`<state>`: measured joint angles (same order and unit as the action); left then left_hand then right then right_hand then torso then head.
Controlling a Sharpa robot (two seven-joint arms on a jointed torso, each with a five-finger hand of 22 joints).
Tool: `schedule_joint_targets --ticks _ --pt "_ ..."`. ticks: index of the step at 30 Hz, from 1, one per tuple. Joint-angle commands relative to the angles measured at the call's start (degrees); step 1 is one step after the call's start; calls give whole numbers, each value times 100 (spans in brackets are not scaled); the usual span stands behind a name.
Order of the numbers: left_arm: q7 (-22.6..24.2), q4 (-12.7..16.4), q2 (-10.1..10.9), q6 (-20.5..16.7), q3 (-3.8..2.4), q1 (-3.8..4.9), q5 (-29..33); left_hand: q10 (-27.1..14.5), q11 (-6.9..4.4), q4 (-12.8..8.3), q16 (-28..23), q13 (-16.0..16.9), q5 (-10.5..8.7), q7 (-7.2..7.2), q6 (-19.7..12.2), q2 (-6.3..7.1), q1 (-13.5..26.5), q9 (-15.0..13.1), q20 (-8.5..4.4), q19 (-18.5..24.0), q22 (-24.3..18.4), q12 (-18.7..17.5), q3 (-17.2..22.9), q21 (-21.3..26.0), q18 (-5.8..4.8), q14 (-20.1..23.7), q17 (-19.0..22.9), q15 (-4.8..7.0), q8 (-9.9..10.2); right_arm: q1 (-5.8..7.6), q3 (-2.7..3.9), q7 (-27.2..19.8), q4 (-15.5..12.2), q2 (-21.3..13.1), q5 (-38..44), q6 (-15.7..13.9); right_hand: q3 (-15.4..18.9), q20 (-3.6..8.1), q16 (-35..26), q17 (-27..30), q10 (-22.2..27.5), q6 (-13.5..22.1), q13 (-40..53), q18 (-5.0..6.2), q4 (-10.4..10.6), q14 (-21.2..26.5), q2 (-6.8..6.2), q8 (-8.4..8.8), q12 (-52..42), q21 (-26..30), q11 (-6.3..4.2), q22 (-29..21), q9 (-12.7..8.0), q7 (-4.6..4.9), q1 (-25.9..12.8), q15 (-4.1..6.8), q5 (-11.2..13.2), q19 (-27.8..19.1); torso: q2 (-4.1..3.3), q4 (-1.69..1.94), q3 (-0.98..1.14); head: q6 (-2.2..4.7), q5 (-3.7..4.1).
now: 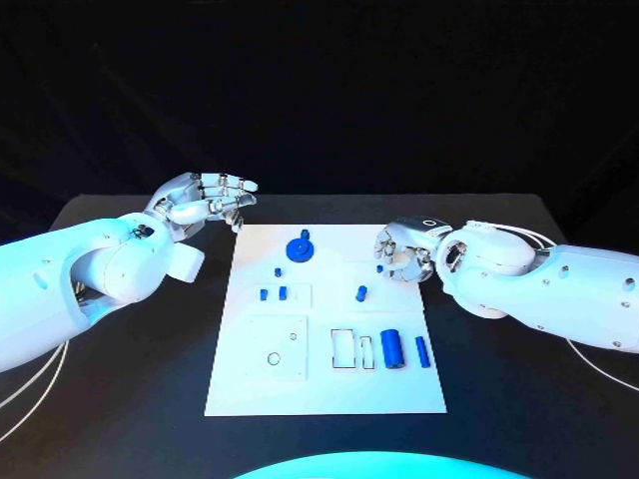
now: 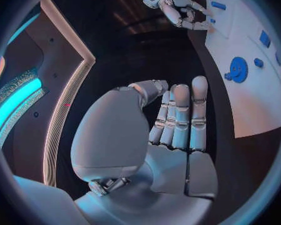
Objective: Assemble the parts on the task board
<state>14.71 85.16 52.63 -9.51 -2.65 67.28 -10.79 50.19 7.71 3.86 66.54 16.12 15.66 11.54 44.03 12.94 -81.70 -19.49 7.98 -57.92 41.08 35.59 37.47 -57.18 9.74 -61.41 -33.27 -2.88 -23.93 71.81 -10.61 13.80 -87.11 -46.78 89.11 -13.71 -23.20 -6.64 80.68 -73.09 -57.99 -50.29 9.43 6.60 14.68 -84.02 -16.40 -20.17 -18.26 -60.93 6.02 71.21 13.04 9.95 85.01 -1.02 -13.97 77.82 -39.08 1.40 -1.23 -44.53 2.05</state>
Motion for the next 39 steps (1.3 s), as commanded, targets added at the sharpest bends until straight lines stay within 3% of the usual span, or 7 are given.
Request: schedule_joint_targets --ticks 1,9,22,30,39 --pt "254 30 5 124 -5 6 238 -33 -6 -37 -28 -3 23 62 -41 -50 2 7 -3 41 -2 18 9 19 89 23 5 0 -20 -30 -2 35 33 34 92 123 -21 -2 34 -7 -64 -45 -27 -82 -38 -269 39 33 35 -80 3 56 -10 4 -41 -32 14 44 -4 -10 14 -8 2" --pt "294 64 15 189 -6 9 244 -80 5 -72 -24 -8 35 73 -89 -73 -19 12 5 66 5 48 35 11 91 58 13 -8 -50 -85 -1 -26 96 122 31 6 -130 3 70 -30 -146 -116 -90 -96 -72 -278 79 29 54 -186 -16 139 -14 -16 -23 -14 9 90 -9 8 9 -15 5" --pt "297 75 17 232 -6 10 218 -86 7 -75 -23 -8 36 76 -95 -76 -20 13 6 69 7 53 38 9 90 63 15 -10 -55 -127 -1 -93 146 202 -42 5 -572 42 127 -55 -468 -377 -254 -119 -197 -278 151 -13 140 -353 -99 296 9 -102 -65 56 14 135 -6 3 8 -24 -5" --pt "281 78 15 242 -6 10 186 -115 18 -83 -17 -12 34 87 -124 -74 -8 17 12 80 13 66 39 2 89 76 19 -18 -68 -154 0 -18 184 251 38 303 -904 127 162 -73 -885 -729 -307 -144 -457 -283 345 -148 223 -507 -223 432 127 -221 -66 164 19 185 -5 8 5 -33 8" --pt "230 107 26 280 -6 10 -49 -147 26 -102 107 -15 32 96 -157 -88 1 21 23 62 32 103 40 -35 91 -48 -143 -26 -104 -214 0 143 201 298 216 594 -962 153 157 -36 -1016 -807 -370 -144 -563 -276 267 -149 436 -494 -239 458 191 -249 -311 179 33 164 -9 4 8 -50 -9"
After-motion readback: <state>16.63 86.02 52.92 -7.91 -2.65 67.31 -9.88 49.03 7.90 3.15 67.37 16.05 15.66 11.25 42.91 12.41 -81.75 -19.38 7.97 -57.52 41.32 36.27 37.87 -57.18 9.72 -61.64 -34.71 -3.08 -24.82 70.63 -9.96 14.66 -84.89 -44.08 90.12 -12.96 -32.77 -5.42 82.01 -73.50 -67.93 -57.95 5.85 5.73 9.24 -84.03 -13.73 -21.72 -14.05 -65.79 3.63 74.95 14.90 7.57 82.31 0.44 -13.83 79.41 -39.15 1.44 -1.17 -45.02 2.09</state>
